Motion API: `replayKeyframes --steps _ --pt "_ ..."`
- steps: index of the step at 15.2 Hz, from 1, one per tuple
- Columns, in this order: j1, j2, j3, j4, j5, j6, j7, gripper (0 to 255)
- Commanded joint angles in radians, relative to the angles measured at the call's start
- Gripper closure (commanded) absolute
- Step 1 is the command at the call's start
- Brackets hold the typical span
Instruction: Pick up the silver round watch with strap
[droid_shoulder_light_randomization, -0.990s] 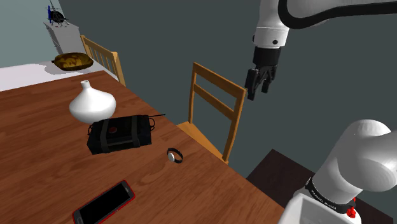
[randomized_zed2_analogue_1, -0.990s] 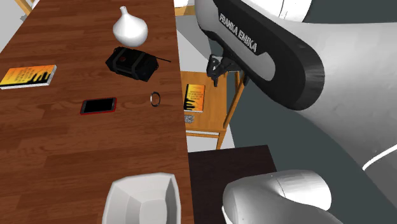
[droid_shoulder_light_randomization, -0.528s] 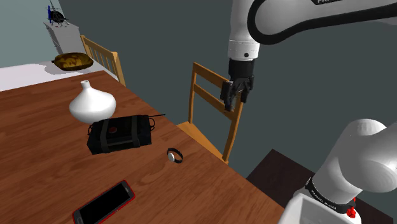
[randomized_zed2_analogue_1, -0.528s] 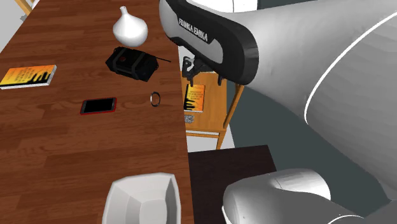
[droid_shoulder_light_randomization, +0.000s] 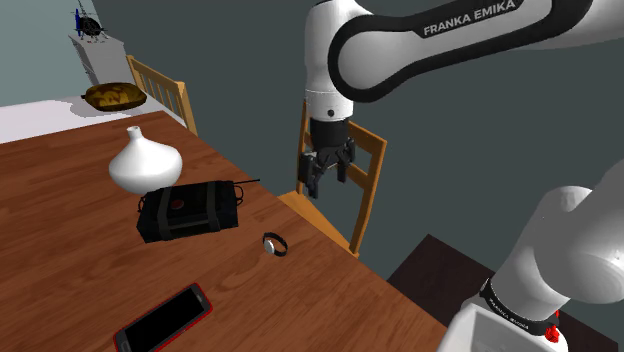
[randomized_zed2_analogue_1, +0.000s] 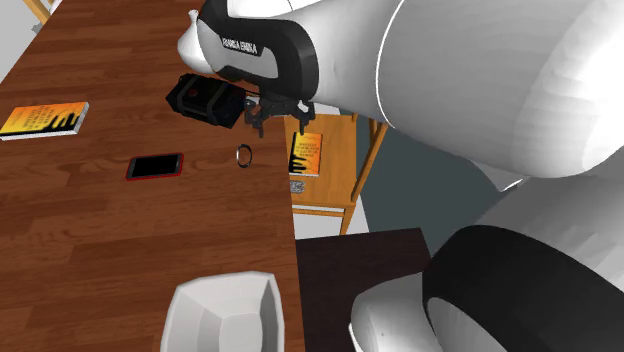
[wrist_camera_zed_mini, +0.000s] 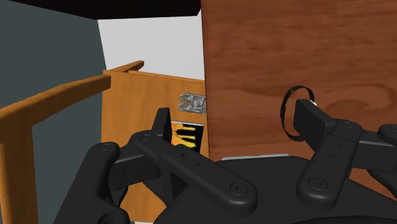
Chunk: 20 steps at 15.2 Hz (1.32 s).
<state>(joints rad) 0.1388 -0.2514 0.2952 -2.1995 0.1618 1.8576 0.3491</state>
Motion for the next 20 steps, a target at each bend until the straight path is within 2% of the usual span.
replayKeyframes --steps 1,11,20 --pt "0.01 0.068 0.027 0.033 -0.007 0.034 0.033 0" --pt "0.091 0.429 0.114 0.302 -0.11 0.1 0.21 0" --pt "0.097 0.471 0.11 0.249 -0.125 0.193 0.213 0"
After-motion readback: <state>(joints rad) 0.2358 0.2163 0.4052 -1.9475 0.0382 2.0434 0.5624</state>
